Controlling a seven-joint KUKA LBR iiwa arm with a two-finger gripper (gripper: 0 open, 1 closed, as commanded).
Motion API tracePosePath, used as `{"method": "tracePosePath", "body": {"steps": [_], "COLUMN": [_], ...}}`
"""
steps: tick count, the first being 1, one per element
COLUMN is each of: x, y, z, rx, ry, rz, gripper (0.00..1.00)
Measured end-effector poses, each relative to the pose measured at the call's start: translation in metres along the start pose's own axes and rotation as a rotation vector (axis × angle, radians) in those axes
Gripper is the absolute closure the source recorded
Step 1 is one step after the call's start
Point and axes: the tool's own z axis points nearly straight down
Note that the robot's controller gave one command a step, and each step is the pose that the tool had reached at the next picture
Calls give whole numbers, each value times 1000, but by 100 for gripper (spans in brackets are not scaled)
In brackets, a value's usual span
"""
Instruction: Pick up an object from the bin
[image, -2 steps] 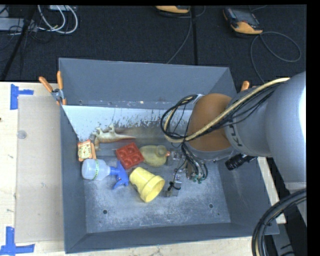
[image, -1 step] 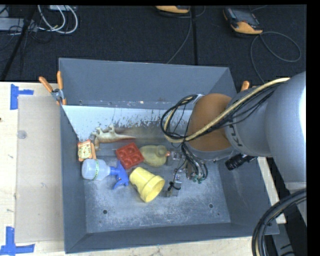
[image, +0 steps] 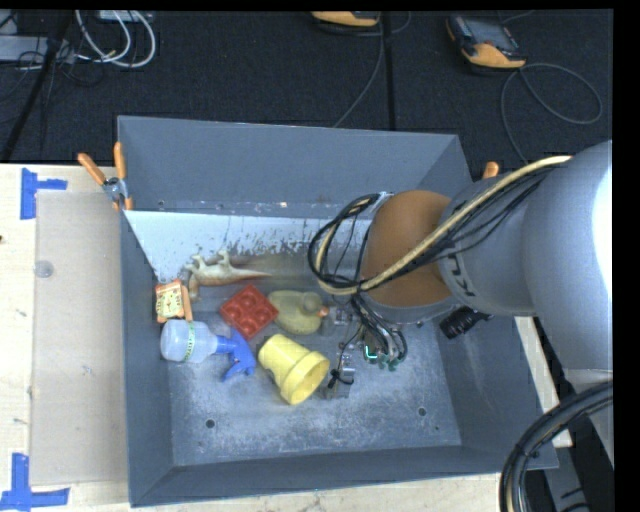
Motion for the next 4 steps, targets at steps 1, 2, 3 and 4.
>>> {"method": "tracePosePath", "body": {"steps": [1,2,3,4], "x": [22,22,20,20], "y": [79,79,75,75], "z": [-5,-5,-112,-112], "rx": [-5,-4,-5,-5], "ry": [-6,-6,-6,-6], "rz": [-284,-284,-287,-287], "gripper": [100,100,100,100]}}
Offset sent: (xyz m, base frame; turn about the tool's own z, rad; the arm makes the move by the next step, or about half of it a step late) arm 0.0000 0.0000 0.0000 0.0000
